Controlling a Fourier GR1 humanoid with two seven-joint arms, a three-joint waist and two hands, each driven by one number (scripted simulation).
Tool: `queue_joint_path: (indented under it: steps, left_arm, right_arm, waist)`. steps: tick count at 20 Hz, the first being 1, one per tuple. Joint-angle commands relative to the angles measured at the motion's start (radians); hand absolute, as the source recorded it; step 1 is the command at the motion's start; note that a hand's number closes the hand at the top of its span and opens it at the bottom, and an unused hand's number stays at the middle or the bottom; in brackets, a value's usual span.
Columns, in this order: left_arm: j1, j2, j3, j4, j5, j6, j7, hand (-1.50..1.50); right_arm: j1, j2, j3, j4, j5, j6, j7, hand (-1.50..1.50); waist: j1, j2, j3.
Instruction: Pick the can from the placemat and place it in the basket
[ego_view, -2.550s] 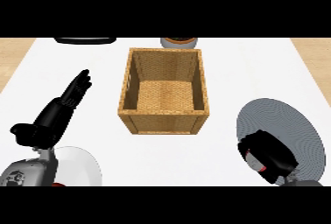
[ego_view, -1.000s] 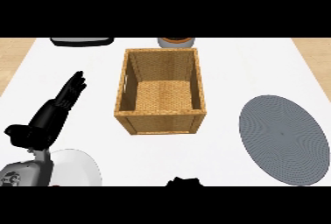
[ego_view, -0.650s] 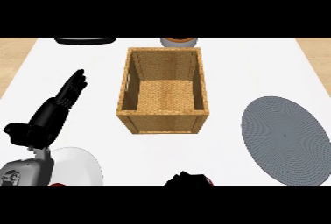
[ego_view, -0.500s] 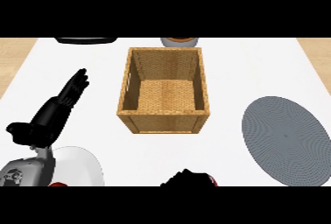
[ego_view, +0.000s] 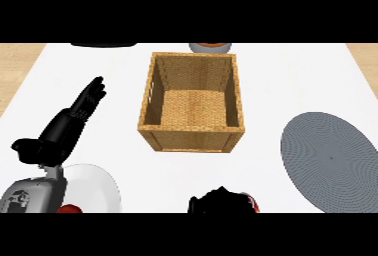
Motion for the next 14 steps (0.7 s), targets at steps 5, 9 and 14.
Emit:
queue_joint_path:
  steps: [5, 9, 14]
  left_arm:
    - [0.000, -0.015, -0.026, -0.008, -0.006, -0.005, -0.001, 0.00]
    - [-0.025, -0.017, -0.019, 0.006, -0.012, 0.008, 0.008, 0.00]
    - [-0.032, -0.033, -0.036, 0.029, -0.024, 0.010, -0.021, 0.00]
  right_arm:
    - [-0.135, 0.192, -0.133, -0.116, -0.070, 0.083, 0.197, 1.50]
    - [-0.174, 0.192, -0.162, -0.081, -0.090, 0.106, 0.221, 1.50]
    - [-0.408, 0.197, -0.334, 0.023, -0.197, 0.114, 0.255, 1.50]
  waist:
    - [0.023, 0.010, 0.001]
    - [0.030, 0.015, 0.002]
    - [0.035, 0.014, 0.003]
